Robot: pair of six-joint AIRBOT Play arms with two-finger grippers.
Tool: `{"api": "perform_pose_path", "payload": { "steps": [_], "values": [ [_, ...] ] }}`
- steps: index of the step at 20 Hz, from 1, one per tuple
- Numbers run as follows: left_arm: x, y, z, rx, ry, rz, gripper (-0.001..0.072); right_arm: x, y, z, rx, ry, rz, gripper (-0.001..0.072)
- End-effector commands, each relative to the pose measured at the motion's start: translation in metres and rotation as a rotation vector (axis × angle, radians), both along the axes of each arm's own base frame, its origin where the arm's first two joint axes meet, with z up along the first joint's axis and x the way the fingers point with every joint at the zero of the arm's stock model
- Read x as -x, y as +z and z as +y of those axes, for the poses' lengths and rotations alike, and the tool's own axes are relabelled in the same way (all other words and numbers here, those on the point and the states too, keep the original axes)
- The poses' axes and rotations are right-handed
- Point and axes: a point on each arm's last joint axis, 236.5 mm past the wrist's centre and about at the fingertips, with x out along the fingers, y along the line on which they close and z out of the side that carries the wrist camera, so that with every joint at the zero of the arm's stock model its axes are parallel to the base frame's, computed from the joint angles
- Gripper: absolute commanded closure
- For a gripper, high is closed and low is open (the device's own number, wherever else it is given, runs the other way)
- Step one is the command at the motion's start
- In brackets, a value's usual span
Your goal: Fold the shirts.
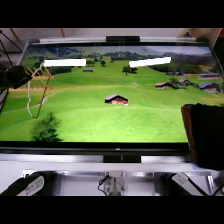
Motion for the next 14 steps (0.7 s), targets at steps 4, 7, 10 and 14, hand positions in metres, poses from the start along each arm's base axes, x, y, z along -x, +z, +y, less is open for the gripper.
{"api": "perform_pose_path", "payload": {
  "steps": [4,7,10,14],
  "values": [
    [-0.001,-0.01,-0.025,-0.072,-0.112,0.008,0.0672,-0.127,0.102,-0.063,0.452,0.257,-0.372,0.0028],
    [0.006,-0.05,-0.033,-0.263,-0.172,0.166,0.0673,-0.243,0.177,-0.011,0.637,0.518,-0.651,0.0108],
    [0.031,-0.103,-0.021,-0.565,-0.238,0.47,0.0633,-0.302,0.148,0.104,0.447,0.707,-0.706,0.0106],
    [0.031,-0.14,-0.074,-0.47,-0.427,0.474,-0.0013,-0.292,0.062,0.216,0.012,0.863,-0.502,0.0105]
  ]
}}
